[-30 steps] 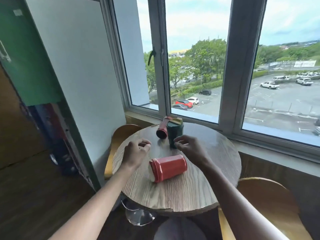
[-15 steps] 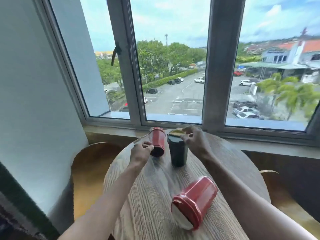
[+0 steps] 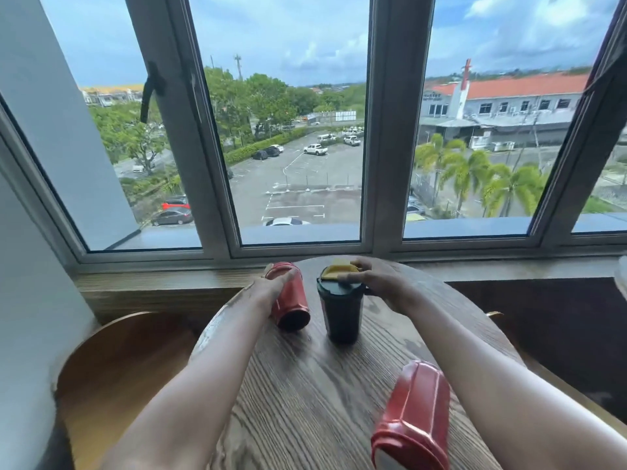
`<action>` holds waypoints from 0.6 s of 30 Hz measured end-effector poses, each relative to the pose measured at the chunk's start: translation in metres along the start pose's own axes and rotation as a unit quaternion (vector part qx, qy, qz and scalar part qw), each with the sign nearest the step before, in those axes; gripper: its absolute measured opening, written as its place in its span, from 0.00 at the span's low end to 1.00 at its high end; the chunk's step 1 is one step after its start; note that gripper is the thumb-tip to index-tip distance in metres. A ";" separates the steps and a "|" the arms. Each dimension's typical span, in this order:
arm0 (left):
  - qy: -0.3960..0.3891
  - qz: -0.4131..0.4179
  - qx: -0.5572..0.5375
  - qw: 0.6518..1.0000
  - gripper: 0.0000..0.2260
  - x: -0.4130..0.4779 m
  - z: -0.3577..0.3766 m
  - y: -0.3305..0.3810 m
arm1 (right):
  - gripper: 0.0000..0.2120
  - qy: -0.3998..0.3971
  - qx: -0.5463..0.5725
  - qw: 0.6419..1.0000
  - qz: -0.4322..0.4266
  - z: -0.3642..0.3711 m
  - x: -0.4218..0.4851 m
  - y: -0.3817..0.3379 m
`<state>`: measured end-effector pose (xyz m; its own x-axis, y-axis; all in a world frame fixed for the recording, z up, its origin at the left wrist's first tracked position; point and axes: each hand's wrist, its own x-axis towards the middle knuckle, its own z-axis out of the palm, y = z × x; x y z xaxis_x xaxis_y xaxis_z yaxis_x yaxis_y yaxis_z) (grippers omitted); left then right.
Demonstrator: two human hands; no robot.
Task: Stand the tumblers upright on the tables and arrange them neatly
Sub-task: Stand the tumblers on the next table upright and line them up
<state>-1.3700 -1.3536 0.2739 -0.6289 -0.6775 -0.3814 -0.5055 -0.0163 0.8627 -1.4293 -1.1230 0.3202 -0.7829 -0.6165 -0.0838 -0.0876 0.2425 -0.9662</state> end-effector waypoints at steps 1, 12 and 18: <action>-0.002 0.001 -0.016 1.000 0.44 -0.001 0.003 0.002 | 0.07 -0.001 0.002 1.000 -0.006 -0.001 0.000 0.001; 0.103 0.201 -0.057 0.972 0.38 -0.074 0.006 -0.024 | 0.15 0.003 0.069 0.997 -0.031 -0.002 0.002 0.024; 0.147 0.337 -0.059 0.928 0.47 -0.131 0.014 -0.057 | 0.12 0.005 0.063 0.997 -0.036 0.000 0.000 0.022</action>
<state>-1.2670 -1.2535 0.2699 -0.5823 -0.7337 0.3502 0.0237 0.4153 0.9094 -1.4317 -1.1177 0.2989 -0.7835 -0.6213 -0.0107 -0.0662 0.1006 -0.9927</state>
